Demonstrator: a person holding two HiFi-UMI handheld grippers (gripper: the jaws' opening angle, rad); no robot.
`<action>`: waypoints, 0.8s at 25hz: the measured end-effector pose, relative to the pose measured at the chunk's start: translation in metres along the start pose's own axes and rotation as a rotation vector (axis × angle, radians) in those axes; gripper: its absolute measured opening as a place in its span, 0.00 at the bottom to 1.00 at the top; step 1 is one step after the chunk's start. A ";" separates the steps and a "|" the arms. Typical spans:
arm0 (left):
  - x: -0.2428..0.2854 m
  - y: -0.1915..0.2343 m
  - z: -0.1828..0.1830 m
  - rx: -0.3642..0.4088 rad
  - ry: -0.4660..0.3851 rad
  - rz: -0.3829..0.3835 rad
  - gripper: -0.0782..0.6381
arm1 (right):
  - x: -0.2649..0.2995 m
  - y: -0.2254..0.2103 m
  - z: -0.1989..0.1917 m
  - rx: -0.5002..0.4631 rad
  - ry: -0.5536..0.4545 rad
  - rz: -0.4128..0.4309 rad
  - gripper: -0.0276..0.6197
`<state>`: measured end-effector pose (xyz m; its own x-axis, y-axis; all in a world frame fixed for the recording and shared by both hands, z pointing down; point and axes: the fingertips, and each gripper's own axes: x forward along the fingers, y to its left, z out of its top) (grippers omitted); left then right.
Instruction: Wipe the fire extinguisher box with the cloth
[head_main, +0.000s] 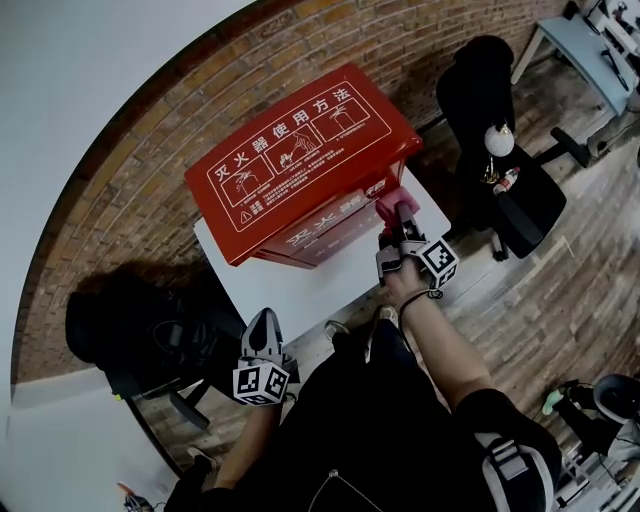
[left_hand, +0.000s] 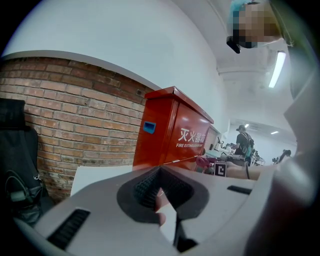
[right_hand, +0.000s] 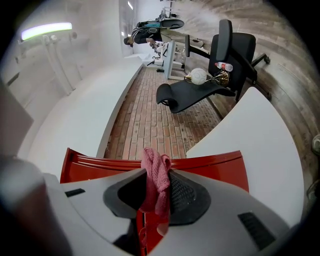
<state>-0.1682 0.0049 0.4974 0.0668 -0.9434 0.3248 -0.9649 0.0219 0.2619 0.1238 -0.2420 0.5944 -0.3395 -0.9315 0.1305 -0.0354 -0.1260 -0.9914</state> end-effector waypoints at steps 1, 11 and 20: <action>-0.001 0.000 -0.001 0.000 0.002 0.002 0.14 | 0.000 -0.004 -0.001 0.001 0.001 -0.011 0.22; -0.005 0.005 -0.008 -0.004 0.019 0.015 0.14 | 0.004 -0.026 0.000 -0.002 -0.009 -0.041 0.22; -0.004 0.005 -0.014 -0.004 0.030 0.014 0.14 | 0.007 -0.050 0.000 -0.013 -0.014 -0.082 0.22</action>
<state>-0.1696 0.0135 0.5095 0.0609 -0.9326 0.3558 -0.9648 0.0365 0.2606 0.1233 -0.2422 0.6448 -0.3220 -0.9230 0.2109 -0.0741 -0.1975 -0.9775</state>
